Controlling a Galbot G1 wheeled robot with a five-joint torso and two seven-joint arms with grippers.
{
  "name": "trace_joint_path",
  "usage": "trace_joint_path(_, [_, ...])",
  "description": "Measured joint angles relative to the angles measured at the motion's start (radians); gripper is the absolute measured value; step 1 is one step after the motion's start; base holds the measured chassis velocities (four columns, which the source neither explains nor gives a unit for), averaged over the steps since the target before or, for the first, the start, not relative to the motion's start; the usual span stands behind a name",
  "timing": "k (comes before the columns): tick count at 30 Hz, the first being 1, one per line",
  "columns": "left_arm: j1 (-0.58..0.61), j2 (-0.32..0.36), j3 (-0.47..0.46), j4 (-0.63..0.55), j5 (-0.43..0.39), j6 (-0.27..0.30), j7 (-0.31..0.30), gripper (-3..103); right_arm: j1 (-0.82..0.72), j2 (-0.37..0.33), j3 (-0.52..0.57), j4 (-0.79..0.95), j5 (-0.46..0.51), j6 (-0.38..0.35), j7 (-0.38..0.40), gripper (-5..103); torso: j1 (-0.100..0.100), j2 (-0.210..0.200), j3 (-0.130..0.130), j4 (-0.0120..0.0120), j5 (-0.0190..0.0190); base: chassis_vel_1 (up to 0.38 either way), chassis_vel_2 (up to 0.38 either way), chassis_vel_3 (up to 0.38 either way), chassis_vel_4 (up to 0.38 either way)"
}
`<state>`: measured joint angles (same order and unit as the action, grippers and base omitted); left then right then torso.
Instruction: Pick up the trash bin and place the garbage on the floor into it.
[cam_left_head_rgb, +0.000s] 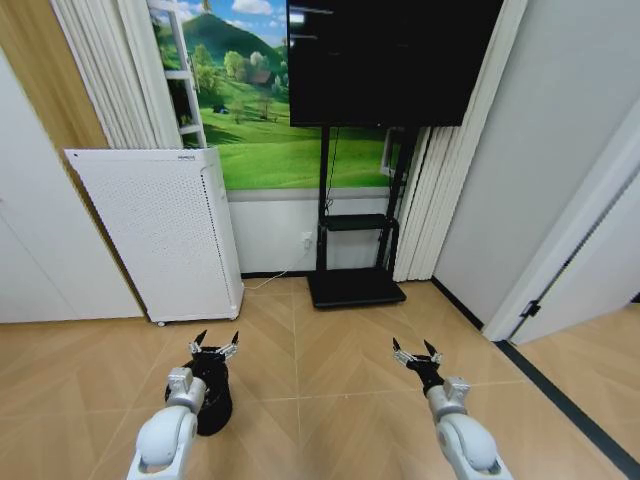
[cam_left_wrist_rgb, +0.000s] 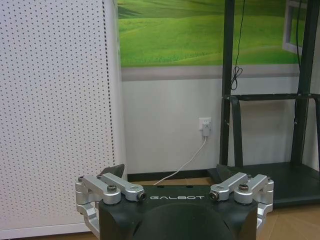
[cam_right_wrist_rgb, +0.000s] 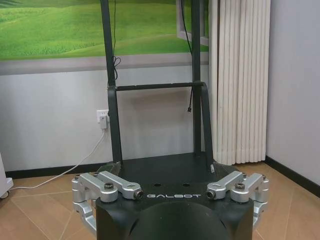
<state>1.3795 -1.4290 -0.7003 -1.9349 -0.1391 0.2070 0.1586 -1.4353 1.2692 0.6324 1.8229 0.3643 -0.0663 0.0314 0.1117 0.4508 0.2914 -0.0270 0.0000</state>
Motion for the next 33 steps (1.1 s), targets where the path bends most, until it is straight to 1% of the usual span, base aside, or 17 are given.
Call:
trace_joint_path(5, [0.003, 0.000, -0.003, 0.001, 0.002, -0.002, -0.010, 100, -0.003, 0.001, 0.001, 0.002, -0.005, 0.003, 0.000, 100, 0.006, 0.016, 0.010, 0.0000, -0.0001, 0.000, 0.000, 0.000, 0.000])
trace_joint_path(9, [0.000, 0.004, -0.002, 0.005, 0.002, -0.014, -0.031, 100, -0.003, 0.002, 0.003, 0.005, -0.006, 0.004, 0.000, 100, 0.014, 0.036, 0.022, 0.0000, 0.0000, 0.000, 0.000, 0.000, 0.000])
trace_joint_path(17, [-0.002, 0.007, -0.001, 0.005, -0.001, -0.019, -0.035, 100, -0.005, 0.001, 0.005, 0.007, -0.006, 0.004, 0.000, 100, 0.025, 0.066, 0.041, 0.0000, 0.0000, 0.000, 0.000, 0.000, 0.000])
trace_joint_path(19, [0.002, 0.005, -0.001, 0.005, -0.001, -0.019, -0.036, 100, -0.008, -0.001, 0.006, 0.008, -0.005, 0.004, 0.001, 100, 0.031, 0.080, 0.049, 0.0000, 0.0000, 0.000, 0.000, 0.000, 0.000])
trace_joint_path(22, [0.003, 0.005, -0.001, 0.004, -0.001, -0.018, -0.036, 100, -0.008, -0.001, 0.006, 0.008, -0.005, 0.004, 0.001, 100, 0.034, 0.087, 0.053, 0.0000, 0.0000, 0.000, 0.000, 0.000, 0.000])
trace_joint_path(31, [0.004, 0.003, -0.001, -0.001, 0.003, -0.016, -0.036, 100, -0.009, -0.002, 0.006, 0.007, -0.004, 0.005, 0.000, 100, 0.052, 0.131, 0.079, 0.0000, 0.0000, 0.000, 0.000, 0.000, 0.000])
trace_joint_path(33, [0.006, 0.002, -0.001, -0.002, 0.003, -0.014, -0.036, 100, -0.010, -0.002, 0.006, 0.007, -0.004, 0.006, 0.000, 100, 0.054, 0.135, 0.082, 0.0000, 0.0000, 0.000, 0.000, 0.000, 0.000])
